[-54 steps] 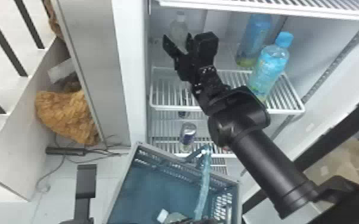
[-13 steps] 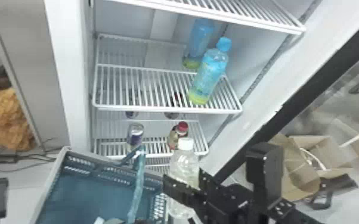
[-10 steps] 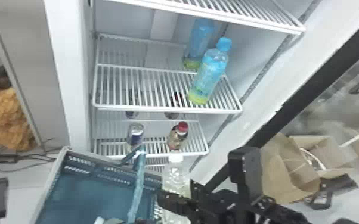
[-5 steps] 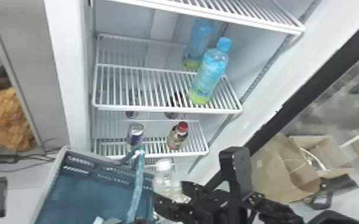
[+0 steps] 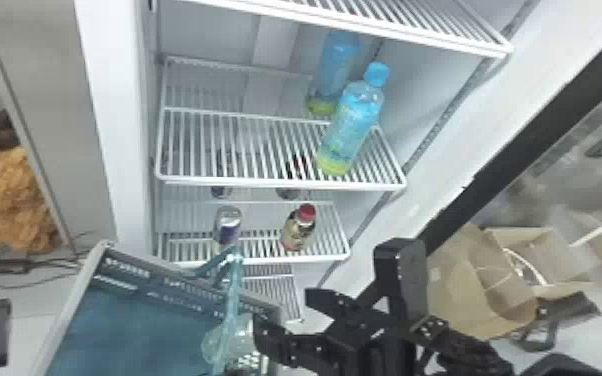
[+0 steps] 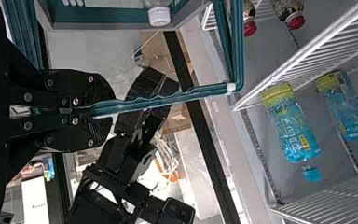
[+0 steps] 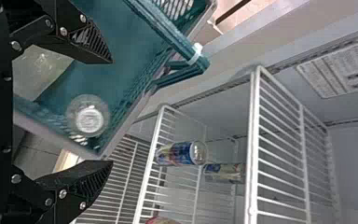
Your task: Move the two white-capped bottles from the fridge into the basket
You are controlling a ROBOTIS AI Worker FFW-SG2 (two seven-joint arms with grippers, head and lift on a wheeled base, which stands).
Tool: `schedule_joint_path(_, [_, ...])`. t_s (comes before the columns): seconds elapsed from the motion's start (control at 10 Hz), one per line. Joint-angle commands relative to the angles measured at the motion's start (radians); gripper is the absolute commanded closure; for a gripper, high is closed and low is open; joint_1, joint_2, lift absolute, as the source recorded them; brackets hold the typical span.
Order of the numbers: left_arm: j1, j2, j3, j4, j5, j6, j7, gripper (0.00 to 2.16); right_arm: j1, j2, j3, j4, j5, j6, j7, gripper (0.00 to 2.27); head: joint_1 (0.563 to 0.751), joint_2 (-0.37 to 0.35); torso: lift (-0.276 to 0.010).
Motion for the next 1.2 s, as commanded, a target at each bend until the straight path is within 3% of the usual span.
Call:
schedule_joint_path(0.0, [0.003, 0.0, 0.002, 0.0, -0.001, 0.0, 0.0, 1.19, 0.012, 0.003, -0.002, -0.005, 0.004, -0.045, -0.002, 0.32, 0.695, -0.35, 0.0])
schedule_joint_path(0.2, [0.003, 0.0, 0.002, 0.0, -0.001, -0.002, 0.0, 1.19, 0.041, 0.005, 0.0, -0.022, 0.014, -0.134, -0.023, 0.32, 0.695, -0.35, 0.0])
schedule_joint_path(0.5, [0.003, 0.0, 0.002, 0.0, -0.001, -0.002, 0.0, 1.19, 0.132, 0.008, 0.006, -0.039, 0.002, -0.458, -0.118, 0.31, 0.695, -0.35, 0.0])
schedule_joint_path(0.9, [-0.002, 0.001, -0.002, 0.0, -0.001, -0.002, 0.0, 1.19, 0.142, 0.046, -0.006, 0.143, 0.06, -0.956, -0.15, 0.24, 0.695, -0.35, 0.0])
schedule_joint_path(1.1, [-0.002, 0.001, -0.002, 0.002, -0.007, -0.002, 0.003, 1.19, 0.134, 0.057, -0.02, 0.243, 0.07, -1.078, -0.15, 0.22, 0.695, -0.35, 0.0])
